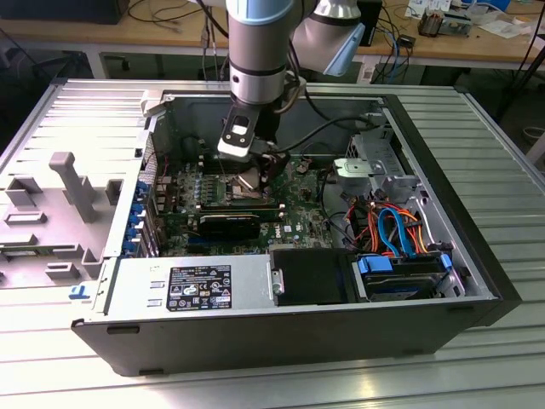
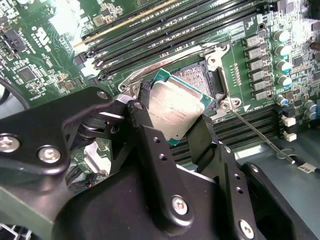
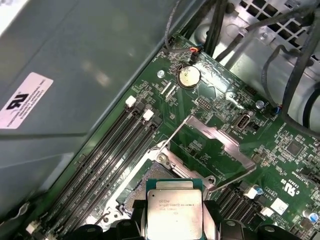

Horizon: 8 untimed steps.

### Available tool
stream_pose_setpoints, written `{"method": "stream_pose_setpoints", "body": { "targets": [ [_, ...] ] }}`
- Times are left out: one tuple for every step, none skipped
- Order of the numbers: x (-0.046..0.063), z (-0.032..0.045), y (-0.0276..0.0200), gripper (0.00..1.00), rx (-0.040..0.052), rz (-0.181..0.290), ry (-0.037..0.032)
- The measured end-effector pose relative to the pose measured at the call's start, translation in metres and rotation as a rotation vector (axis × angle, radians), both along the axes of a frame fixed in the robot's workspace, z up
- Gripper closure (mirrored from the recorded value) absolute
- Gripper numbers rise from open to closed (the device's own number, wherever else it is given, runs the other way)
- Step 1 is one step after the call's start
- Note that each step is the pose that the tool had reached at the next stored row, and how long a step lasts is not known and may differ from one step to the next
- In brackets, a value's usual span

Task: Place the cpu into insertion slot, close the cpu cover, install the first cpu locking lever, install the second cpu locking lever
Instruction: 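Place the cpu into insertion slot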

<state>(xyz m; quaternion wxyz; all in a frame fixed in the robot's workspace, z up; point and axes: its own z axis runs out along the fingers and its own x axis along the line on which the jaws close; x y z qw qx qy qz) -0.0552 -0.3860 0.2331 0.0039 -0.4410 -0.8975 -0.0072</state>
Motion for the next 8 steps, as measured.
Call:
{"method": "stream_pose_setpoints", "body": {
  "targets": [
    [0.0,-0.0003,0.0003,0.46,0.0001,-0.006,-0.0001],
    [0.0001,-0.0007,0.0006,0.46,0.0,-0.017,0.0],
    [0.0,-0.0011,0.0009,0.46,-0.0001,-0.03,0.0],
    [0.0,-0.0014,0.0012,0.46,-0.0002,-0.039,0.0001],
    [0.0,-0.0017,0.0014,0.46,-0.0001,-0.045,0.0],
    [0.0,-0.002,0.0016,0.46,-0.0001,-0.054,0.0],
    [0.0,-0.0021,0.0018,0.46,-0.0001,-0.06,-0.0001],
    [0.0,-0.0024,0.0021,0.46,0.0,-0.067,0.0]
  ]
}}
